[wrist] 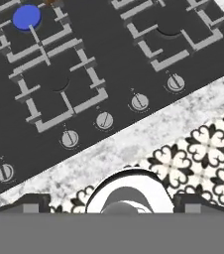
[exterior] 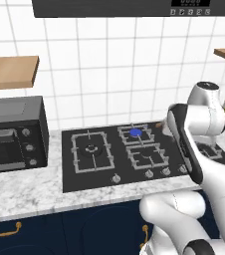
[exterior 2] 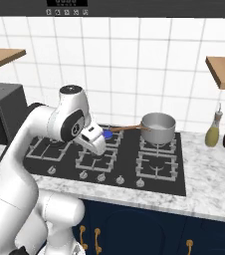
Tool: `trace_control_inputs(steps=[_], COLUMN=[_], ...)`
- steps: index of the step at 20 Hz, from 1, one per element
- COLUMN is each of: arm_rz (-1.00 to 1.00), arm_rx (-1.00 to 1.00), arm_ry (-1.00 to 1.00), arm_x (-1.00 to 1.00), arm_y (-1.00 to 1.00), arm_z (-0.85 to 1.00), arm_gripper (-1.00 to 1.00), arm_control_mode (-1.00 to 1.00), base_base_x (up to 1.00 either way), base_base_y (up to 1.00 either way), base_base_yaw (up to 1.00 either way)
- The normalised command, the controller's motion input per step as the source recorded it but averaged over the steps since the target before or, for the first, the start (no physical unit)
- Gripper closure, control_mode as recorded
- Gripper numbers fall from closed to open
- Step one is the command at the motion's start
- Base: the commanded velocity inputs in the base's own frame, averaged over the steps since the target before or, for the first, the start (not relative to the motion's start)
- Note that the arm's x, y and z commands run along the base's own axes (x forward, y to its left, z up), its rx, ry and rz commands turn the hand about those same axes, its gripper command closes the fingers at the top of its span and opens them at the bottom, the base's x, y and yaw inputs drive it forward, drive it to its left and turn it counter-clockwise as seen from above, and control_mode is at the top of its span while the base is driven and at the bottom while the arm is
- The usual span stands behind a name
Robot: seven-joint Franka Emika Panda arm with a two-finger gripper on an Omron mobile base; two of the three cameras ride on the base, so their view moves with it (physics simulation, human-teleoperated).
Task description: Turn off the rear center burner of the stove.
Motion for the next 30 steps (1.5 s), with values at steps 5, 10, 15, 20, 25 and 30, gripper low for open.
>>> trace_control_inputs(steps=[5,10,15,20,25,30], arm_rz=[-0.34,-0.18,-0.01,0.0,0.0,0.0], arm_rx=[0.06,0.04,0.0,0.0,0.0,0.0], arm_ry=[0.06,0.01,0.0,0.05,0.04,0.01], arm_x=[0.05,0.41,0.41,0.02,-0.06,0.0], arm_y=[-0.09,0.01,0.07,0.0,0.0,0.0], arm_z=[-0.66,-0.5,-0.45,-0.57,-0.46,-0.18], arm_gripper=[-1.0,-1.0,-1.0,-1.0,-1.0,-1.0], arm_control_mode=[-1.0,-1.0,-1.0,-1.0,-1.0,-1.0], base_base_x=[0.0,0.0,0.0,0.0,0.0,0.0], base_base_y=[0.0,0.0,0.0,0.0,0.0,0.0], base_base_yaw=[0.0,0.0,0.0,0.0,0.0,0.0])
